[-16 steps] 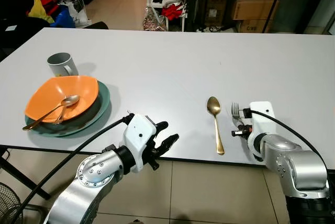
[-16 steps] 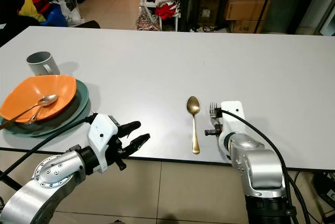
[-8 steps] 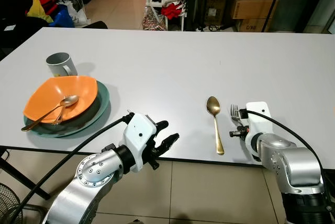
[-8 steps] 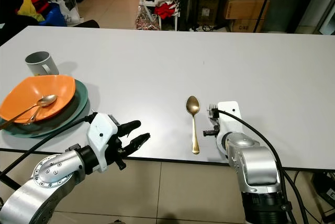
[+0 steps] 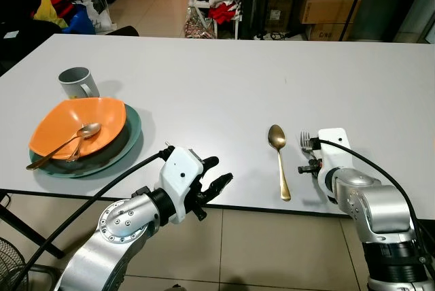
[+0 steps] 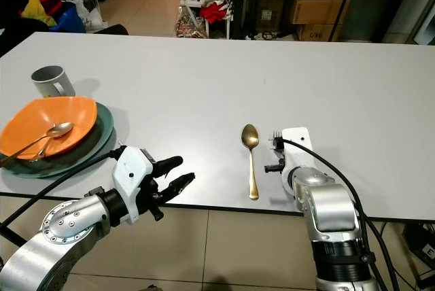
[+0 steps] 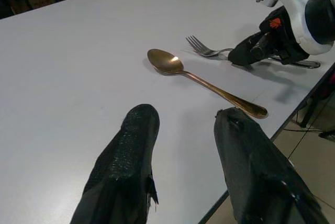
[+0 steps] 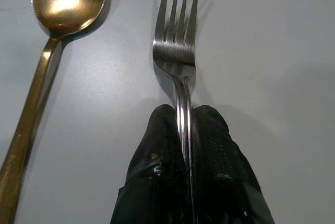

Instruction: Setting the table

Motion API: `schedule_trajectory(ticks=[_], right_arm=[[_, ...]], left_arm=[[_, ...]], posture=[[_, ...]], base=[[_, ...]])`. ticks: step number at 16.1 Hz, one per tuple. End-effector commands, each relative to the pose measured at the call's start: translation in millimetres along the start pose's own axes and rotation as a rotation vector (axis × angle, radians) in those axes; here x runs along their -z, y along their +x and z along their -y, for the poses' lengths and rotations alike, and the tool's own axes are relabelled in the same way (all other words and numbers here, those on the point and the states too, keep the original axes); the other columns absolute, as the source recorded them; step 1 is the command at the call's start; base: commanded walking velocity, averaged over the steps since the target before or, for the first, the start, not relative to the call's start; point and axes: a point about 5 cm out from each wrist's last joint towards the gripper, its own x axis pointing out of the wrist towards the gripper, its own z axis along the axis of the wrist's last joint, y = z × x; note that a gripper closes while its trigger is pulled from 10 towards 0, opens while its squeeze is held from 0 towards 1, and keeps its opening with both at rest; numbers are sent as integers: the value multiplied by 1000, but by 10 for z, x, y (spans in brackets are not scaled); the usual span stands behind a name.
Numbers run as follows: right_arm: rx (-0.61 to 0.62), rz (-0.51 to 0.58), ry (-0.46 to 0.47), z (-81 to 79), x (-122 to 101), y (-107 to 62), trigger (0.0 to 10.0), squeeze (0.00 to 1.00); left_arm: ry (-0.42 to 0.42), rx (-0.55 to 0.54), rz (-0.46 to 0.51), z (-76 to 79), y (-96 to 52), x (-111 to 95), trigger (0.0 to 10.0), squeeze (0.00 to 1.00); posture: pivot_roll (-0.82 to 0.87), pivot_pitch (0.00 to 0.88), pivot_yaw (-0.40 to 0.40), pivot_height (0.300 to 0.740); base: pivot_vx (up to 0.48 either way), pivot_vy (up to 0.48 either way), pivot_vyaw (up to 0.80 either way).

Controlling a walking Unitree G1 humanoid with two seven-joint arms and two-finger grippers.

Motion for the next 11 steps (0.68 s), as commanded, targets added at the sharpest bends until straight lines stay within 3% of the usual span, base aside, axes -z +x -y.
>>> schedule_trajectory(ticks=[1,11], right_arm=[[-15,1,-13,-31,-10,18,10000,0],[-37,-18,-39,-91,-2,34,10000,0]], left_arm=[[12,0,2,4,-17,-28,10000,0],[11,-3,5,8,-15,-32,10000,0]], posture=[[106,0,32,740],[108,0,21,740]], base=[[0,0,0],[0,0,0]])
